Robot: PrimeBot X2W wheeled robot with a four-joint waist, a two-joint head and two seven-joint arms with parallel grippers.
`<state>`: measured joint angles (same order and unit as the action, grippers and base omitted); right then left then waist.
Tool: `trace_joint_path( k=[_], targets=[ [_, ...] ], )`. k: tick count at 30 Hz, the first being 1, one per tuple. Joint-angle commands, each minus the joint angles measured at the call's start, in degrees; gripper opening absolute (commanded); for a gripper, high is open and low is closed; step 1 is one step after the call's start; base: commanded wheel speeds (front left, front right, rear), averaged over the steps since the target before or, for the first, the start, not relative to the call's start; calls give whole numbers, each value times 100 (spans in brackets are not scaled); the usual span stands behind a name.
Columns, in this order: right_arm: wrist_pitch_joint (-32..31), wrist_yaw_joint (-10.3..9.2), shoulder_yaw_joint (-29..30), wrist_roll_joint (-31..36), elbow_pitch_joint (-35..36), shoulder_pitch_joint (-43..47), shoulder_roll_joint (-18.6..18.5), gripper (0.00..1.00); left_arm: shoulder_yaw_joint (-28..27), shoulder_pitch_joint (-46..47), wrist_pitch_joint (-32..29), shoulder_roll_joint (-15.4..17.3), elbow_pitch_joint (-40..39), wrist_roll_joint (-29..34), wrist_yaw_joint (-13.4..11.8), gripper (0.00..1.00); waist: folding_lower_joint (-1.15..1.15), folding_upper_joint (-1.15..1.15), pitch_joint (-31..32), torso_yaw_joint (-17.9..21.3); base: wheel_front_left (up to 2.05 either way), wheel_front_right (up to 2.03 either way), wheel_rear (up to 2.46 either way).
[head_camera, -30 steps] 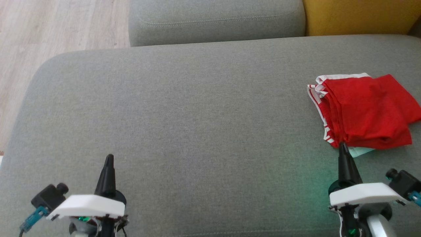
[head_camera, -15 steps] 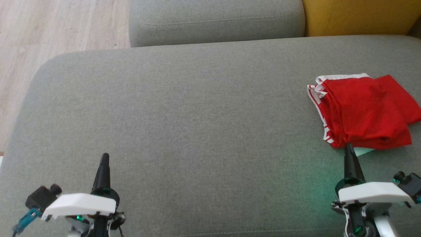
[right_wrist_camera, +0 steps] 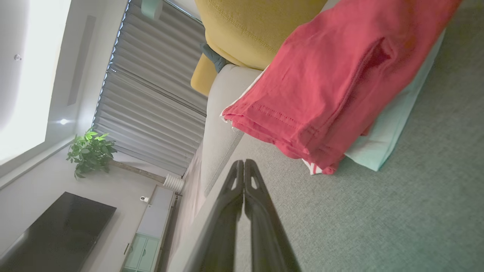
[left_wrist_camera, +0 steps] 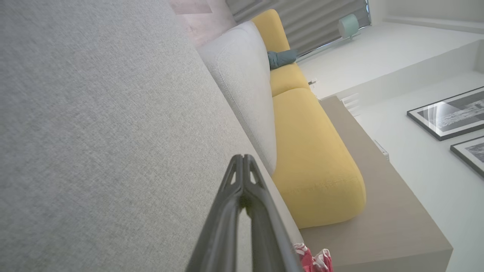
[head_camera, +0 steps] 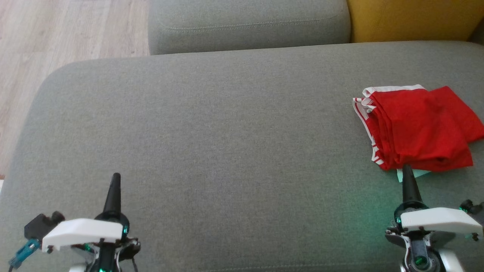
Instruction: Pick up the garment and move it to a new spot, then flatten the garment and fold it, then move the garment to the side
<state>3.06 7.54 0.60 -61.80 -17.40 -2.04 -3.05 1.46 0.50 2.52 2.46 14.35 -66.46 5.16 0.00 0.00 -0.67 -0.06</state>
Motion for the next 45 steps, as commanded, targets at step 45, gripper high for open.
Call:
trace_joint_path(
  k=[45],
  targets=[
    [-773, -5, 400, -2966, 338, -395, -100, 0, -697, 546, -797, 88, -41, -2452, 222, 0, 0, 0, 46, 5, 0, 0, 0]
  ],
)
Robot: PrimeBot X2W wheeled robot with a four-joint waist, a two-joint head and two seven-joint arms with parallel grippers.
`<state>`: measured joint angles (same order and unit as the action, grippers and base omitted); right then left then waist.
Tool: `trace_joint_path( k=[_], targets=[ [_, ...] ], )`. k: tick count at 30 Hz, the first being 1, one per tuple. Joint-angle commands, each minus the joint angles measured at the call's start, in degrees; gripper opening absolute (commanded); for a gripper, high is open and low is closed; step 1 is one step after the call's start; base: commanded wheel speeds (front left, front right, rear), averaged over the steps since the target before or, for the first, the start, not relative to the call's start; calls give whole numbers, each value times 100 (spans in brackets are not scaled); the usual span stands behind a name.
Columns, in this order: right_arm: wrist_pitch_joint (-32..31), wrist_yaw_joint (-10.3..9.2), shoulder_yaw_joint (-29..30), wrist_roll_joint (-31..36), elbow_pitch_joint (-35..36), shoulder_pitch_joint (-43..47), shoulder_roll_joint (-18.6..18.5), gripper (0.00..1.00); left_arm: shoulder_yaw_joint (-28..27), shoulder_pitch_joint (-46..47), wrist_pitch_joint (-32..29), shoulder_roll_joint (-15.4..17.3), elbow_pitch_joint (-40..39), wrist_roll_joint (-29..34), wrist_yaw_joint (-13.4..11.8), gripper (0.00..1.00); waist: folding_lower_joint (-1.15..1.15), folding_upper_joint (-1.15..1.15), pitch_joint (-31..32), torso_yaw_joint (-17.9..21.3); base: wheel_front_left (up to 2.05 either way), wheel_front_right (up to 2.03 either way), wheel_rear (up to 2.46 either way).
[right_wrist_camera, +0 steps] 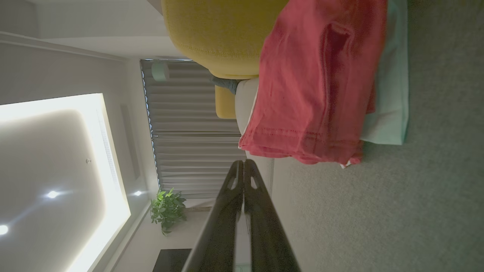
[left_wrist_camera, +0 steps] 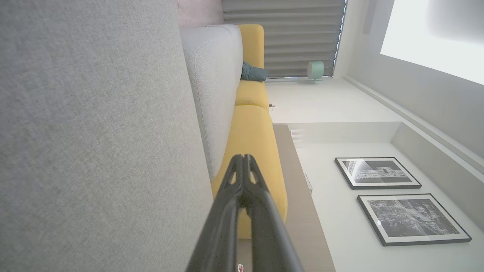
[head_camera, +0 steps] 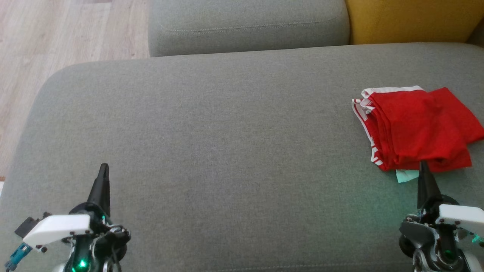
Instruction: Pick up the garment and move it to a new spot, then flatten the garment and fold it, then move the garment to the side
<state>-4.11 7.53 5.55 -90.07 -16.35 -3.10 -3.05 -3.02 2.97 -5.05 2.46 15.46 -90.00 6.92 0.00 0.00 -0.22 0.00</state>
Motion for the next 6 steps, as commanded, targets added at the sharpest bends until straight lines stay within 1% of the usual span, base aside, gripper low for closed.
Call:
trace_joint_path(
  k=[1, 3, 6],
  targets=[
    [-72, -4, -85, -203, 236, -290, -100, 0, -262, 304, -58, 88, -149, -152, 49, 0, 0, 0, 2, 0, 0, 0, 0],
    [-106, -4, -64, -332, 242, -294, -99, 0, -288, 315, -92, 89, -143, -259, 57, 0, 0, 0, 4, 0, 0, 0, 0],
    [-114, -4, -57, -337, 242, -294, -95, 0, -292, 316, -97, 87, -143, -265, 57, 0, 0, 0, 4, 0, 0, 0, 0]
  ],
)
